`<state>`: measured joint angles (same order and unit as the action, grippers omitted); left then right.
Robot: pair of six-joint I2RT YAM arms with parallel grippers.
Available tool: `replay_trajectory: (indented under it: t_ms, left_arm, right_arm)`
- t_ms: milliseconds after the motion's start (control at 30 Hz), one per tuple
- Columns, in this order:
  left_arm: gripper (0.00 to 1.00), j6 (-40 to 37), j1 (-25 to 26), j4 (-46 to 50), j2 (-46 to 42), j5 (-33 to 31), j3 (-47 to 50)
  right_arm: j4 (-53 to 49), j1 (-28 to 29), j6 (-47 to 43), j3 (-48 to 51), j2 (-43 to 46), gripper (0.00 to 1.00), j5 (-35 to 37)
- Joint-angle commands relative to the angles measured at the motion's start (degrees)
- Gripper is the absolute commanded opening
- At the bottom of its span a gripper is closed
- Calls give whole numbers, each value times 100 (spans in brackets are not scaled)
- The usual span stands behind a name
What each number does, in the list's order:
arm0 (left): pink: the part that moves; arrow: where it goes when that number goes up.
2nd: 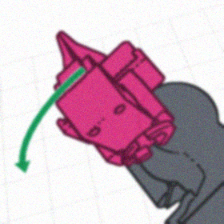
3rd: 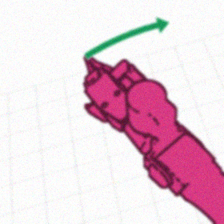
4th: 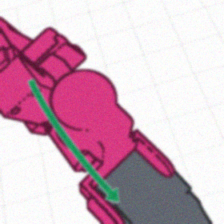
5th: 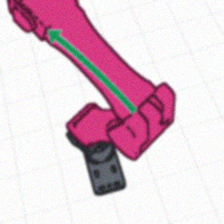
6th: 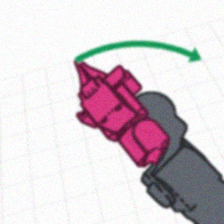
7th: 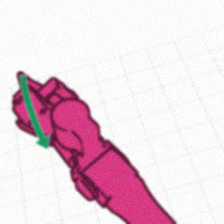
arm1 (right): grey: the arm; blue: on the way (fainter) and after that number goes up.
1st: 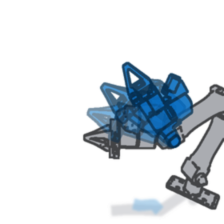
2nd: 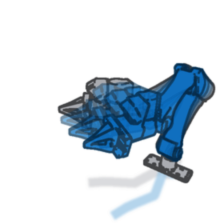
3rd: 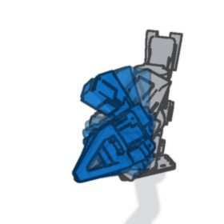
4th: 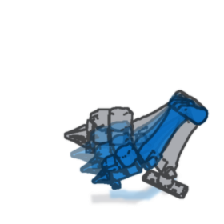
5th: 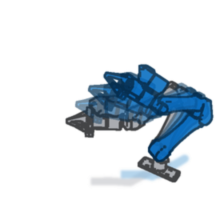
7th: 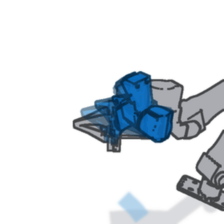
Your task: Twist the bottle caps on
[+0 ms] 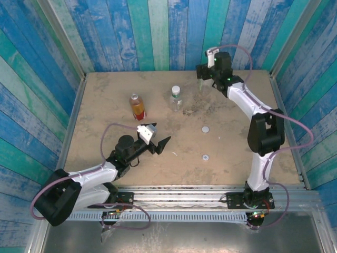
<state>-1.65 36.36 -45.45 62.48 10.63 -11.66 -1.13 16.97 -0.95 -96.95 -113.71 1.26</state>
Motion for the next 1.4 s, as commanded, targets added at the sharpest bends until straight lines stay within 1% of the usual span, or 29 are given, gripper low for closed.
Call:
replay_trajectory:
  t_ms: [0,233,333,467,533,700,800,1000,1133,1233,1367]
  left_arm:
    - [94,-116,4,-134,89,112,24]
    - [94,-136,3,-97,115,138,14]
    - [94,-151,3,-80,133,152,-2]
    - [94,-145,3,-90,184,160,-23]
    - [94,-151,7,-82,208,189,-30]
    - [94,-160,3,-98,271,247,-58]
    - [94,-155,3,-100,290,281,-57]
    - [94,-171,4,-96,309,299,-66]
    - [94,-181,3,-113,344,330,-77]
    - [94,-173,3,-173,366,351,-77]
    - [94,-108,3,-443,491,425,-102]
  right_arm:
    - [-325,-103,-38,-464,-364,94,-209]
    - [-518,-249,-8,-875,-803,89,-321]
    - [-640,-297,-36,-981,-928,83,-403]
    - [-668,-343,-32,-1006,-1002,69,-512]
    - [-646,-344,-30,-978,-1013,66,-508]
    - [-593,-350,-56,-923,-1006,50,-539]
    - [-560,-352,-85,-887,-988,43,-590]
    - [-562,-346,-167,-813,-918,36,-711]
    - [-564,-336,-267,-669,-719,35,-942]
    - [-548,-301,-313,-336,-363,34,-1116]
    - [-494,-189,-355,442,346,34,-1270]
